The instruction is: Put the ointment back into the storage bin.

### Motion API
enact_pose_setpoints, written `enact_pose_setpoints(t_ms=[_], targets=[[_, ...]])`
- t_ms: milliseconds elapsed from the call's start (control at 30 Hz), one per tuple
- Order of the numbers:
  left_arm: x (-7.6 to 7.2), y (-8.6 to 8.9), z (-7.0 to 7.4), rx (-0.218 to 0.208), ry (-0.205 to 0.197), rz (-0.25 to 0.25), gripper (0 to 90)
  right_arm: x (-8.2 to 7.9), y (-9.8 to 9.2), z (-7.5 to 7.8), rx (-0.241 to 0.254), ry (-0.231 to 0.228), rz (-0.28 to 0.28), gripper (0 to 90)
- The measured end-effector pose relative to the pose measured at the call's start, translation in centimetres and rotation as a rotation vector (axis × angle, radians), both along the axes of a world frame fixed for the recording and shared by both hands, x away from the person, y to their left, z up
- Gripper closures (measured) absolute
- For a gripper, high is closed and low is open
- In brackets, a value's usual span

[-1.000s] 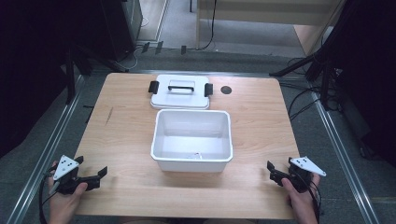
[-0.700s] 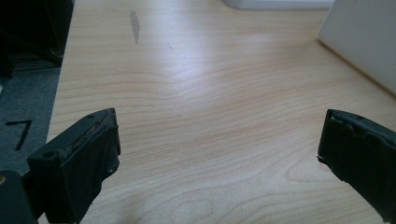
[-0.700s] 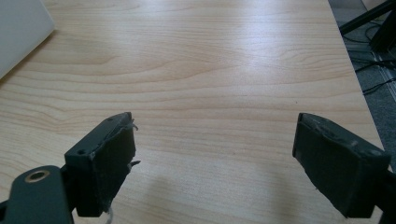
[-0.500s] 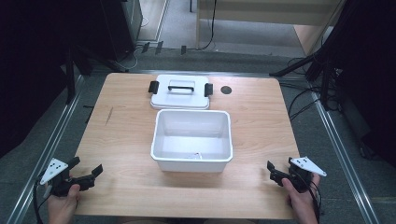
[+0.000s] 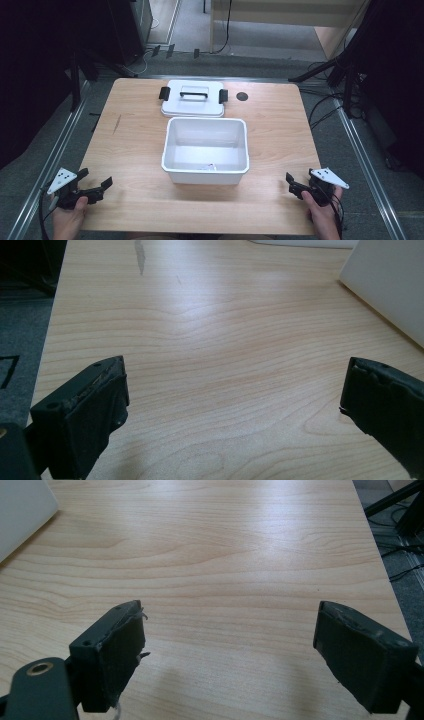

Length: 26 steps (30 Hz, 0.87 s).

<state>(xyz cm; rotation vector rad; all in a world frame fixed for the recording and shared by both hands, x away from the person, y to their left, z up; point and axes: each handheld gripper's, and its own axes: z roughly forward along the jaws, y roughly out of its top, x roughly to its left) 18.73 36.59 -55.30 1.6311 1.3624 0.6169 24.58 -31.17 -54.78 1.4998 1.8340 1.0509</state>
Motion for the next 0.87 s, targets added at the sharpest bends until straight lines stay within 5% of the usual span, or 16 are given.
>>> enact_pose_setpoints(t_ms=[867], targets=[[0.11,-0.15,0.00,0.005,0.014,-0.010,0.0,0.02,0.03,0.00,-0.001,0.004,-0.002,13.3]])
